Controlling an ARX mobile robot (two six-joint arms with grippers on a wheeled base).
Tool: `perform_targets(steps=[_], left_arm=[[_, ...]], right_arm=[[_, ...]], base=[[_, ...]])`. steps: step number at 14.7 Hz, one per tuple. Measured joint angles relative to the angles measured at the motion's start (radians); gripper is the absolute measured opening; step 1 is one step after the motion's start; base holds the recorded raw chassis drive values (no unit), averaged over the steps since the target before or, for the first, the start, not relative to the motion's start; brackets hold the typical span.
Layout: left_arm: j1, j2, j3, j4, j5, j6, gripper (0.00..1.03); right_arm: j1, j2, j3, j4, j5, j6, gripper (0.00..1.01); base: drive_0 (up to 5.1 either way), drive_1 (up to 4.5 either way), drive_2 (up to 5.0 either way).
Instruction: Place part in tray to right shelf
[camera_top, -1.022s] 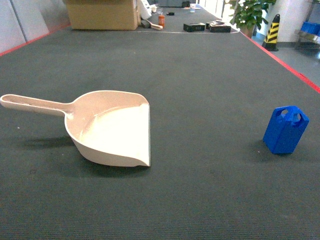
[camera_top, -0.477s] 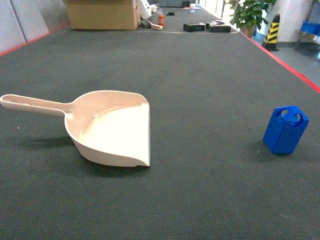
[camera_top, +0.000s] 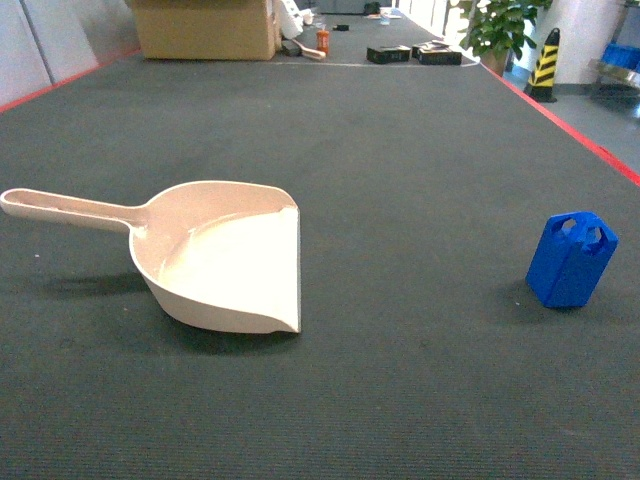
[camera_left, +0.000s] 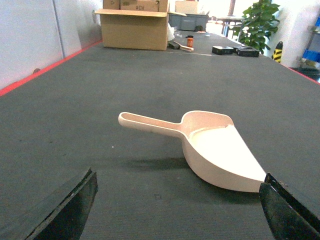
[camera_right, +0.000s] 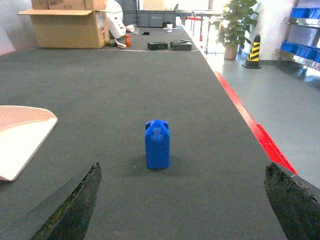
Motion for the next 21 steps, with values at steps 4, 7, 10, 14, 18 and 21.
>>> perform_targets(steps=[4,7,10,14,18,21], left_arm=[[0.0,0.0,0.0,0.0,0.0,0.0,0.98],[0.0,0.0,0.0,0.0,0.0,0.0,0.98],[-0.009,0.1,0.029,-0.068,0.026,-0.094,0.98],[0.047,0.573,0.102,0.354,0.169,-0.505,0.98],[0.097,1.224,0.277,0.763,0.199,-0.868,0.98],[0.102,1.584,0.44,0.809,0.179,-0.973,0.98]], right_arm=[[0.0,0.0,0.0,0.0,0.0,0.0,0.98],[0.0,0.0,0.0,0.0,0.0,0.0,0.98],[0.0,0.0,0.0,0.0,0.0,0.0,0.98],[0.0,0.0,0.0,0.0,0.0,0.0,0.98],[0.0,0.0,0.0,0.0,0.0,0.0,0.98],[0.0,0.0,0.0,0.0,0.0,0.0,0.98]], base=[[0.0,0.0,0.0],[0.0,0.0,0.0],[0.0,0.0,0.0],[0.0,0.0,0.0],[0.0,0.0,0.0],[0.0,0.0,0.0]])
